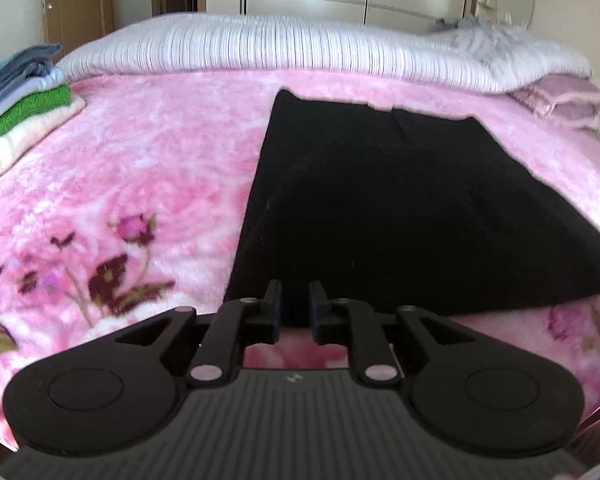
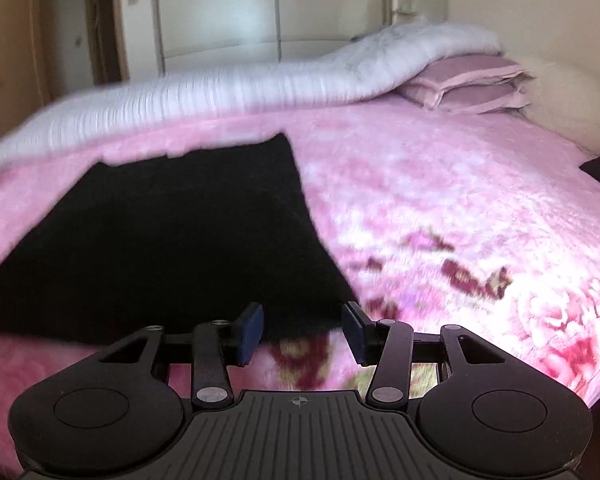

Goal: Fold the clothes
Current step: 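Pull both open grippers back from the folded garment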

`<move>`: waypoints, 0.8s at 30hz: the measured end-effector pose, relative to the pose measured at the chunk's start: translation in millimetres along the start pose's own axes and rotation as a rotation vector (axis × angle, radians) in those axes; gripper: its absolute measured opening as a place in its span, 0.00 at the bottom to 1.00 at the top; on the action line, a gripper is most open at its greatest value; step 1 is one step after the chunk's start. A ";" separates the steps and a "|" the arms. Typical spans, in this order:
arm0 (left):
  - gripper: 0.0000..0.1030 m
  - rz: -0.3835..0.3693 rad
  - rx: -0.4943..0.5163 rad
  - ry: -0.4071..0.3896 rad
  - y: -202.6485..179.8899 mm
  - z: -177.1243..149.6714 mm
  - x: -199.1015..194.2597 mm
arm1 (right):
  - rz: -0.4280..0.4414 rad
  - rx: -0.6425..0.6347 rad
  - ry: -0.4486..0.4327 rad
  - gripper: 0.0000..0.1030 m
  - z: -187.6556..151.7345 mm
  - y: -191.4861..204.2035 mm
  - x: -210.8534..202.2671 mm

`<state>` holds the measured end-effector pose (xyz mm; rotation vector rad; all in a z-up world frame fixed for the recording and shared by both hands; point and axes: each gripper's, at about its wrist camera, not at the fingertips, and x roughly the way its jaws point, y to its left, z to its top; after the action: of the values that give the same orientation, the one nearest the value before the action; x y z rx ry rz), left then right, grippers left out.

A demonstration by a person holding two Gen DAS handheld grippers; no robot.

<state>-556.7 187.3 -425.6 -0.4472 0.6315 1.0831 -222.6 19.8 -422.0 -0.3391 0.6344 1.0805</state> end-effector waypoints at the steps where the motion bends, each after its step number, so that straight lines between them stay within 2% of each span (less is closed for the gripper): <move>1: 0.12 0.000 -0.001 -0.003 0.6 -2.4 3.8 | -0.011 -0.016 0.038 0.46 -2.7 0.8 8.9; 2: 0.12 0.005 -0.002 -0.006 0.4 -2.9 4.2 | -0.021 -0.032 0.076 0.46 -5.4 1.7 17.8; 4: 0.12 0.022 0.006 0.005 -4.5 -1.0 -5.0 | -0.030 -0.045 0.064 0.46 -5.0 3.5 10.3; 9: 0.14 0.037 0.022 0.037 -20.1 -10.7 -31.2 | 0.033 0.043 0.066 0.47 -0.8 8.3 -23.1; 15: 0.20 0.062 0.041 0.052 -34.8 -31.7 -61.4 | 0.037 0.002 0.114 0.49 -14.2 33.7 -45.8; 19: 0.26 0.082 0.062 0.025 -39.9 -38.4 -80.1 | 0.052 -0.014 0.119 0.50 -20.8 42.6 -57.1; 24: 0.26 0.080 0.078 -0.001 -43.3 -39.1 -94.7 | 0.062 -0.027 0.103 0.51 -23.2 49.0 -66.2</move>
<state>-557.7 82.0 -389.9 -0.3567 0.6927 1.1302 -294.8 -18.0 -396.1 -0.4025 0.7270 1.1368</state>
